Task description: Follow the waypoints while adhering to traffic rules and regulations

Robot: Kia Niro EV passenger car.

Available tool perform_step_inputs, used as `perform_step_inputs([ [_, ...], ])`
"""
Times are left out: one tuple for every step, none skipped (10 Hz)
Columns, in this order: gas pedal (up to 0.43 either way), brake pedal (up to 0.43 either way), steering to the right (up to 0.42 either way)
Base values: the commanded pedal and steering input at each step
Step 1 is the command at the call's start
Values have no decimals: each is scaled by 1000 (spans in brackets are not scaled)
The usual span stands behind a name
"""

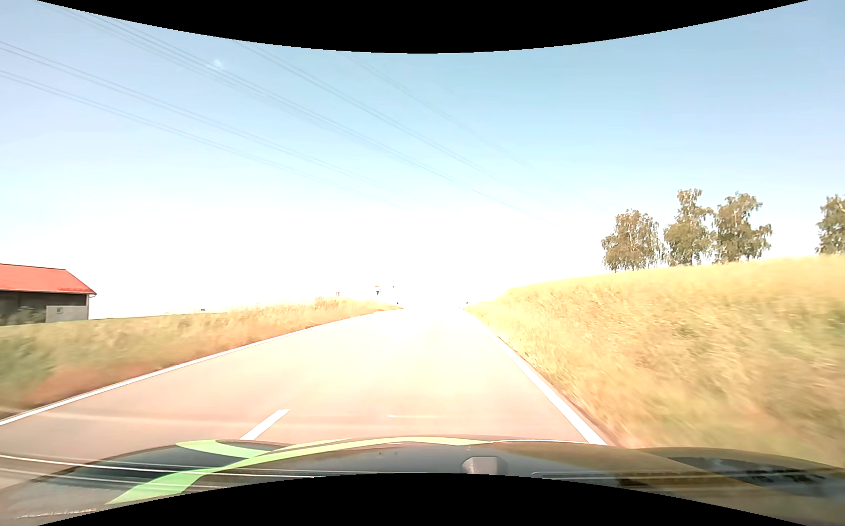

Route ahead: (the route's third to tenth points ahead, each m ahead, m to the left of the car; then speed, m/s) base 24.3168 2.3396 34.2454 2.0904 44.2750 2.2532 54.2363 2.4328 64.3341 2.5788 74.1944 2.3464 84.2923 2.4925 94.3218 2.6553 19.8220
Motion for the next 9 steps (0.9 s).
perform_step_inputs([
  [138,0,-3],
  [157,0,-4],
  [169,0,-4],
  [177,0,-4],
  [197,0,-3],
  [209,0,-3],
  [228,0,-3],
  [228,0,-4],
  [240,0,-4],
])
